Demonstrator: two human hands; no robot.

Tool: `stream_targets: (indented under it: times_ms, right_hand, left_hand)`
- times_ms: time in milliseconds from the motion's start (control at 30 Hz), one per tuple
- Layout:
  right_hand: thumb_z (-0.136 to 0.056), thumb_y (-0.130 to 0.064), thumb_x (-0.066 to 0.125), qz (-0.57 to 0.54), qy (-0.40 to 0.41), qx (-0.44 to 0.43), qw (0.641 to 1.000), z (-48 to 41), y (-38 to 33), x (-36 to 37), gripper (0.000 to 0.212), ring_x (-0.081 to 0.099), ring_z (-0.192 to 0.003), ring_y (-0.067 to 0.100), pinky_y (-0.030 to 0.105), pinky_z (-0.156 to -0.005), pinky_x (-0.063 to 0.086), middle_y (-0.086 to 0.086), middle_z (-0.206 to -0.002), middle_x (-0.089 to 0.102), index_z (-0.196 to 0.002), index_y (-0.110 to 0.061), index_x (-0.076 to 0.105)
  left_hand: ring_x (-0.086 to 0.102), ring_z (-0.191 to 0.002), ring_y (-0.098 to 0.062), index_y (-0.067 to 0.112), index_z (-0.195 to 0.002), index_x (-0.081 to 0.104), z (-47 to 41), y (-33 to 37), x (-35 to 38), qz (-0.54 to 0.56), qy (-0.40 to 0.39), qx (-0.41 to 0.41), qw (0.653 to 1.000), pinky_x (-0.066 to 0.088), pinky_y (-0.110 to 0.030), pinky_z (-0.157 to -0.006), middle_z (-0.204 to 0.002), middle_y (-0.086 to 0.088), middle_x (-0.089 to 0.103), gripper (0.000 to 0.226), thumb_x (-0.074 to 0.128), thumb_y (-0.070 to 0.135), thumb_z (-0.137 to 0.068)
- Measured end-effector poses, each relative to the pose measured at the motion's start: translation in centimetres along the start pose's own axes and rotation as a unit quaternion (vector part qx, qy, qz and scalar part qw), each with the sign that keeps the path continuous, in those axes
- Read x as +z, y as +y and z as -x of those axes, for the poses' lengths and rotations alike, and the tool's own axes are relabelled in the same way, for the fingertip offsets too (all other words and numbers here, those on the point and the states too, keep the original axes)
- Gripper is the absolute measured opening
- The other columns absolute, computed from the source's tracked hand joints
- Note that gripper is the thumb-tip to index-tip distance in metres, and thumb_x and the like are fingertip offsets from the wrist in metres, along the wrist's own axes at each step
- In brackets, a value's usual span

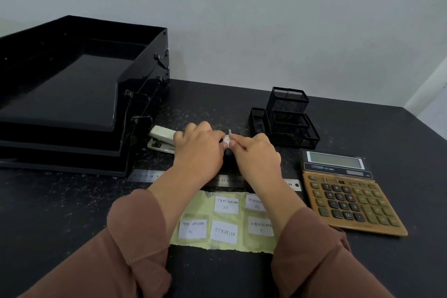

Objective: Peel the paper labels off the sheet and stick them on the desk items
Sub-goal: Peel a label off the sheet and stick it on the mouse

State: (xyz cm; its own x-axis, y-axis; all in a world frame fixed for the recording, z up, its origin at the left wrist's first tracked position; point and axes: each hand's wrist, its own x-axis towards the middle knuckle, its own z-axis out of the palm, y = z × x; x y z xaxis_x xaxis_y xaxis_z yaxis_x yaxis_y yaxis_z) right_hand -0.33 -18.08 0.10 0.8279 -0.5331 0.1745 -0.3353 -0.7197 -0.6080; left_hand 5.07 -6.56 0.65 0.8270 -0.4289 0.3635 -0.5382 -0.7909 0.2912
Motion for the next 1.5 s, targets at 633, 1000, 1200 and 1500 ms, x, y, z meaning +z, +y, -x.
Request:
stream_targets:
  times_ms: [633, 1000, 1200, 1500]
  right_hand:
    - [-0.090, -0.048, 0.043, -0.009, -0.032, 0.038, 0.999, 0.1, 0.4, -0.8, 0.030, 0.052, -0.104, 0.019, 0.039, -0.091, 0.029, -0.006, -0.106, 0.046, -0.117, -0.048, 0.055]
    - [-0.087, -0.045, 0.049, -0.057, -0.053, 0.071, 0.994, -0.3, 0.4, -1.5, 0.025, 0.054, -0.107, 0.017, 0.045, -0.100, 0.037, -0.006, -0.119, 0.055, -0.109, -0.048, 0.061]
    - [-0.086, -0.046, 0.051, -0.060, -0.051, 0.073, 0.994, -0.4, 0.5, -1.5, 0.024, 0.055, -0.105, 0.014, 0.044, -0.099, 0.038, -0.010, -0.119, 0.058, -0.108, -0.047, 0.062]
    - [-0.090, -0.042, 0.048, -0.036, -0.027, 0.066, 0.997, -0.4, 0.9, -1.3, 0.026, 0.053, -0.103, 0.017, 0.034, -0.090, 0.029, -0.008, -0.109, 0.051, -0.113, -0.044, 0.060]
  left_hand:
    - [0.041, -0.105, -0.024, 0.039, -0.119, 0.049, 0.4, 0.1, 0.5, 0.016, 0.019, 0.006, 1.000, 0.025, -0.040, -0.084, -0.112, 0.005, 0.051, 0.028, 0.045, 0.039, -0.091]
    - [0.036, -0.097, -0.019, 0.044, -0.107, 0.062, 0.1, -0.1, 0.5, 0.028, 0.028, 0.002, 0.999, 0.013, -0.033, -0.076, -0.094, 0.013, 0.042, 0.022, 0.050, 0.043, -0.089]
    - [0.035, -0.096, -0.018, 0.044, -0.106, 0.063, 0.1, 0.0, 0.6, 0.024, 0.031, -0.001, 0.999, 0.011, -0.032, -0.074, -0.091, 0.014, 0.036, 0.021, 0.052, 0.043, -0.088]
    - [0.034, -0.098, -0.020, 0.040, -0.109, 0.062, 0.2, 0.3, 0.6, 0.030, 0.028, 0.019, 0.999, 0.008, -0.032, -0.073, -0.103, 0.009, 0.048, 0.023, 0.049, 0.036, -0.091]
